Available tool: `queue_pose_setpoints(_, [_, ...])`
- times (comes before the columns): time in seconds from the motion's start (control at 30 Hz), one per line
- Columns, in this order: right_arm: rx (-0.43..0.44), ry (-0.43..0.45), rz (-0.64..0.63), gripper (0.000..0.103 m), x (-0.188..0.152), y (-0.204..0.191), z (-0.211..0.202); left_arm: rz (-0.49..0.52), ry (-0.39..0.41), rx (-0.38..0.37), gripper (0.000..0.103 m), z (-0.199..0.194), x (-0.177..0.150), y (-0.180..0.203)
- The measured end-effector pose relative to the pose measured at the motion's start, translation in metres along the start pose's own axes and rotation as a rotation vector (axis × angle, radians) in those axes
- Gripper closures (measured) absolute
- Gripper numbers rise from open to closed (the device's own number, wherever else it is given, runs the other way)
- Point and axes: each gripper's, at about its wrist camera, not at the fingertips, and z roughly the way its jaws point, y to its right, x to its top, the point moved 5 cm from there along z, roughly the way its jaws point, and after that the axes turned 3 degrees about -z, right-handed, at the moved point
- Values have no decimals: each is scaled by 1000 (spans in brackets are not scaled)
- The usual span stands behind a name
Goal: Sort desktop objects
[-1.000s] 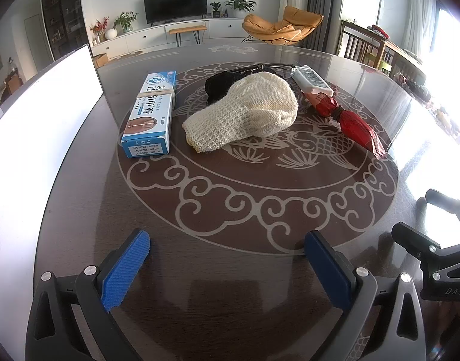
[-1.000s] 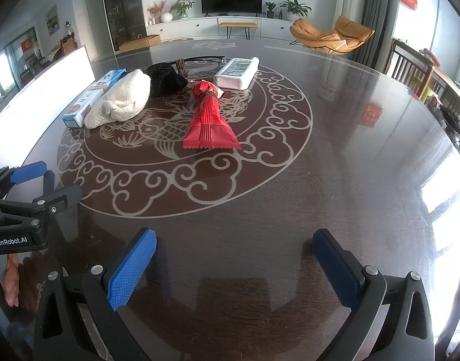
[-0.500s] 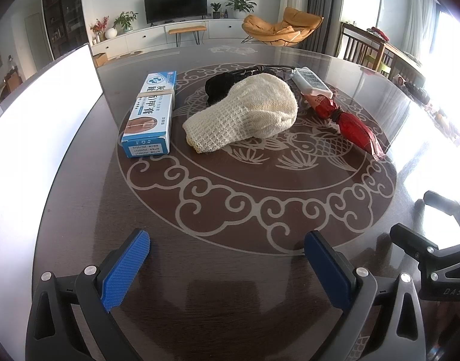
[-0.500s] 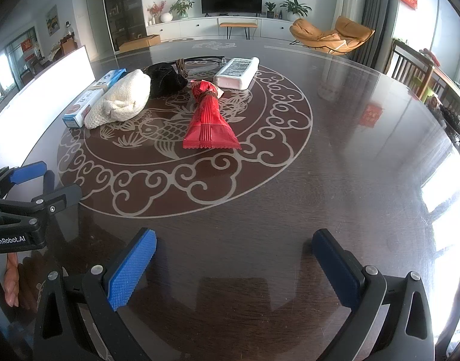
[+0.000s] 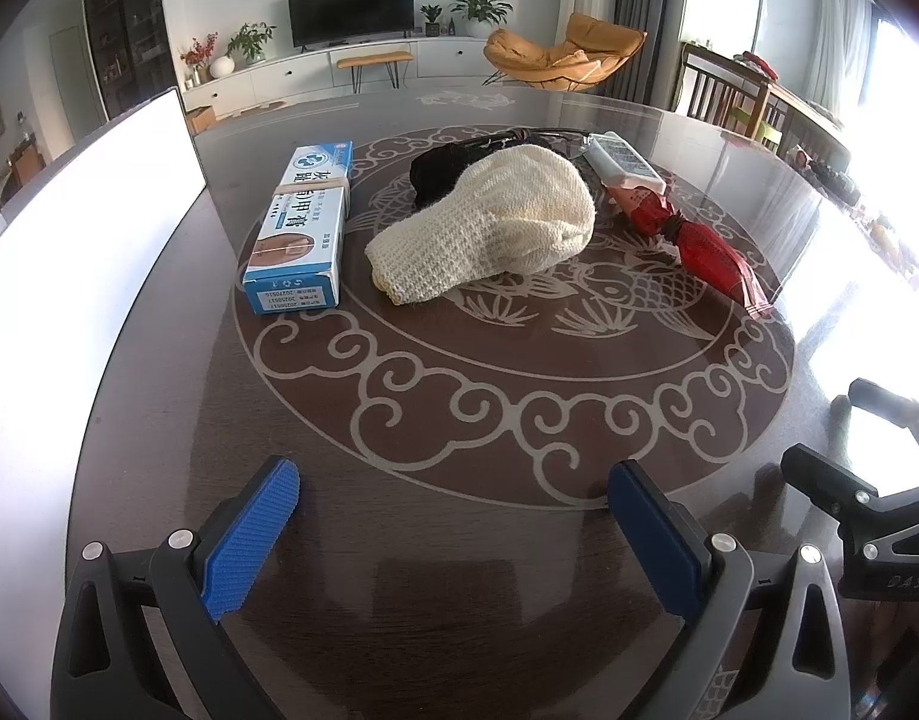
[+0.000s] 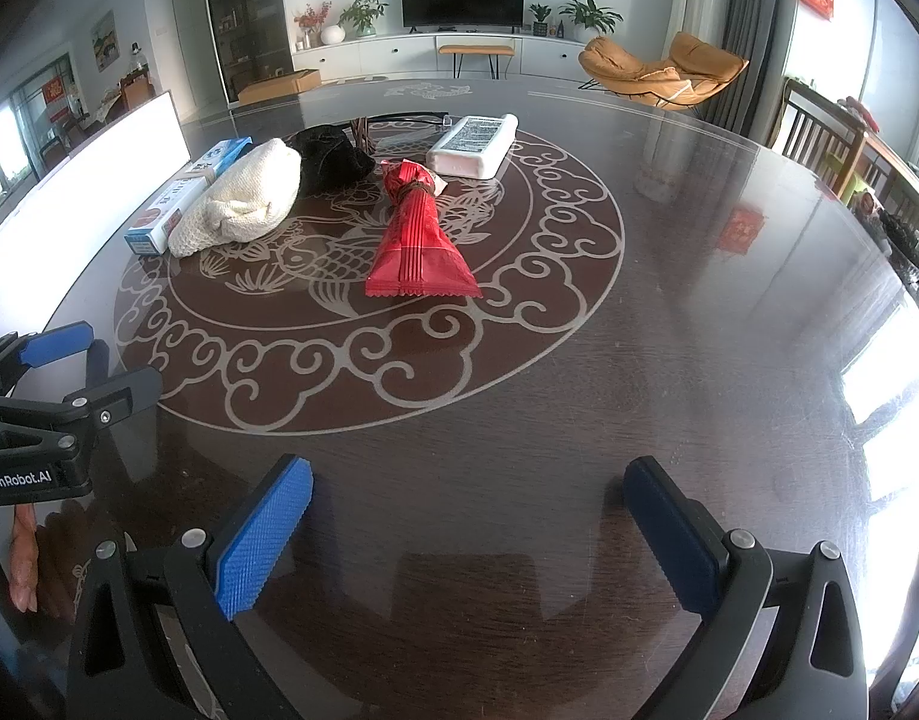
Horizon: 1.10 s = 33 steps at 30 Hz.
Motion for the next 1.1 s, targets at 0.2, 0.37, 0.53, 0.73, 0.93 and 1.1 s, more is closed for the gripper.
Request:
queue_pose_setpoints(0.2, [0,0,0,0,0,0,0,2,0,2,0,-3,-2,2])
queue_pose_setpoints(0.37, [0,0,0,0,0,1,-1,1,0,2,0,-2,-2,2])
queue_pose_setpoints(0.53, [0,0,0,0,0,0,0,1,0,2,0,-2,-1,2])
queue_pose_setpoints(0.73, [0,0,0,0,0,0,-1,1,0,2,0,-2,-2,2])
queue_pose_setpoints(0.93, [0,0,0,0,0,1,-1,1,0,2,0,-2,-2,2])
queue_pose_setpoints(1.1, [0,0,0,0,0,1,-1,1,0,2,0,-2,-2,2])
